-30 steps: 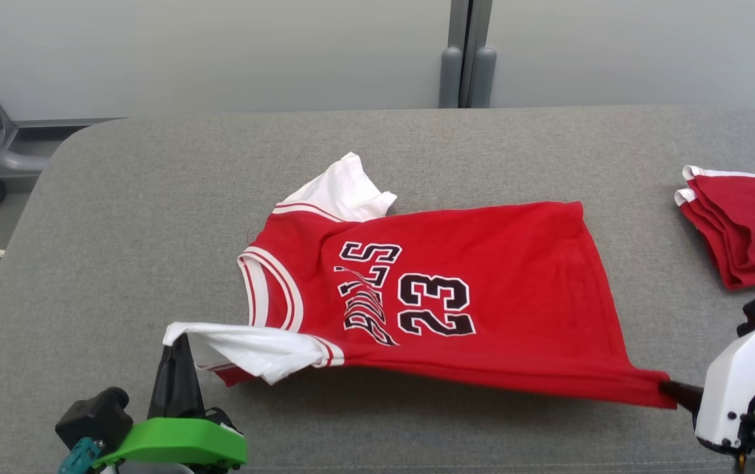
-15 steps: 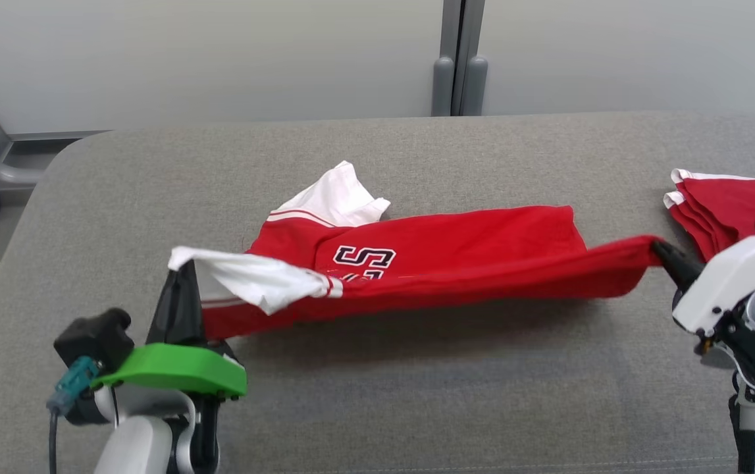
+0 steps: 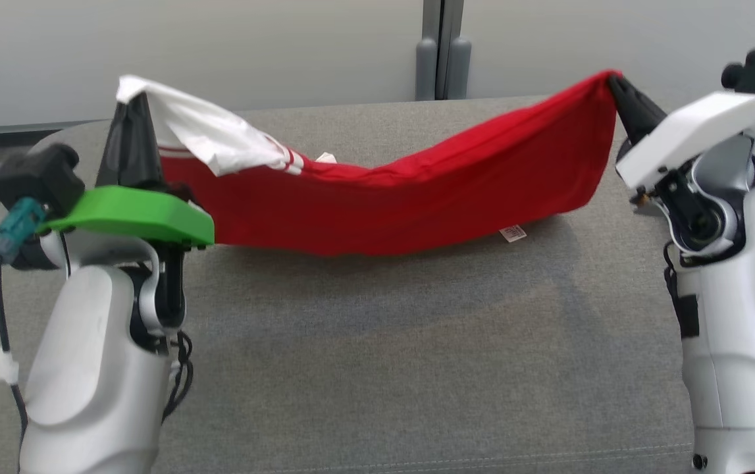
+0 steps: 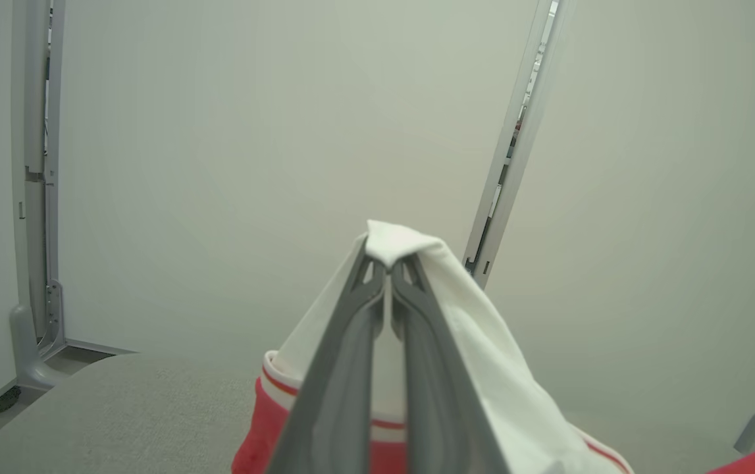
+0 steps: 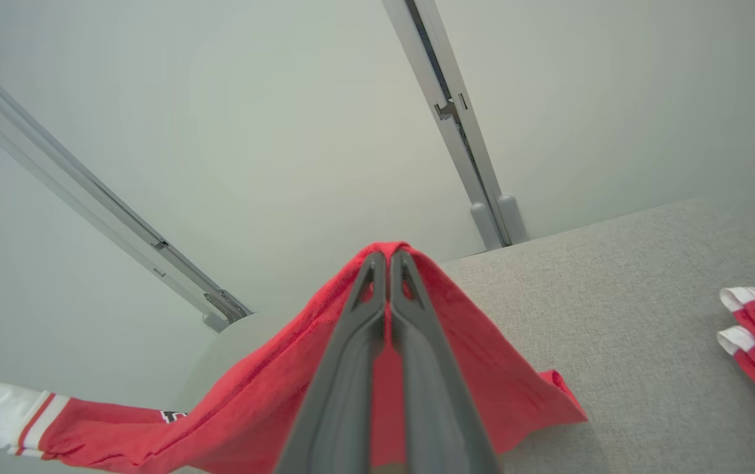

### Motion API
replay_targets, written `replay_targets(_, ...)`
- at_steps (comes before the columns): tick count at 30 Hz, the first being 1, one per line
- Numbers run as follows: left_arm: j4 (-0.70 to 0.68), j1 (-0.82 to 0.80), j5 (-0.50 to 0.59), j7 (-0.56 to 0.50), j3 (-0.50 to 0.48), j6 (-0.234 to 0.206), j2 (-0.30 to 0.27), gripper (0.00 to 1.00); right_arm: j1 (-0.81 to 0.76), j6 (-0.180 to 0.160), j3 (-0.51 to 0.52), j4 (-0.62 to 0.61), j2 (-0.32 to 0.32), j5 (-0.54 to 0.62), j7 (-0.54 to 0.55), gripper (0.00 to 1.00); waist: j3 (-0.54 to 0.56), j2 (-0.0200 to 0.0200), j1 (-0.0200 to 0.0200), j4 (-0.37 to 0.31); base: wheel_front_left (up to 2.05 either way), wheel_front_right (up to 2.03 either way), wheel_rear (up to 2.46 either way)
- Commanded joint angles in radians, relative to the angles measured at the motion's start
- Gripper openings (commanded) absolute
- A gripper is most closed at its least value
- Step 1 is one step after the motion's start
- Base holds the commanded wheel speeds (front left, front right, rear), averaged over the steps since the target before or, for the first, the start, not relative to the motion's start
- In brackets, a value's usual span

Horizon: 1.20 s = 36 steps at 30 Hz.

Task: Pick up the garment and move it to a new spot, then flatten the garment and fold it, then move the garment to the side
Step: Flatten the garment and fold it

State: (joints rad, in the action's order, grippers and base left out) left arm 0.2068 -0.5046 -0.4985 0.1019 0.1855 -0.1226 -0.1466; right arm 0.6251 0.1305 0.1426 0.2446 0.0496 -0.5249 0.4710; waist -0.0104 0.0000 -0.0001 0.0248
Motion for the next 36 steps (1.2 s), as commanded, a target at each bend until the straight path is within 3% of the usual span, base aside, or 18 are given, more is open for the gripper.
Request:
replay_targets(1,0.009,-0.035,0.006,0.004,-0.002,0.005,-0.008,0.0,0.031,0.0,-0.011,0.011,0.003,-0.001,-0.02,0.0,-0.026,0.0,0.0001,0.001,0.0,0.0,0.0)
replay_targets(7,0.094,-0.221,0.017,0.023,-0.004,0.012,-0.002,0.0,0.239,0.0,-0.053,0.163,0.003,0.013,-0.158,0.0,-0.113,0.0,0.0001,0.004,0.0,0.0,0.0)
replay_targets(24,0.3,-0.584,-0.02,0.076,-0.014,0.022,0.051,0.0,0.609,0.0,-0.148,0.37,0.047,-0.001,-0.321,0.0,-0.398,0.0,0.0001,-0.008,0.0,0.0,0.0)
replay_targets(31,0.425,-0.778,-0.039,0.128,-0.046,0.033,0.058,0.0,0.803,0.0,-0.112,0.518,0.034,-0.012,-0.497,0.0,-0.447,0.0,0.0001,-0.027,0.0,0.0,0.0)
replay_targets(36,0.46,-0.879,-0.023,0.159,-0.078,0.026,0.06,0.0,0.91,0.0,-0.075,0.62,0.027,0.043,-0.649,0.0,-0.437,0.0,0.0001,-0.038,0.0,0.0,0.0)
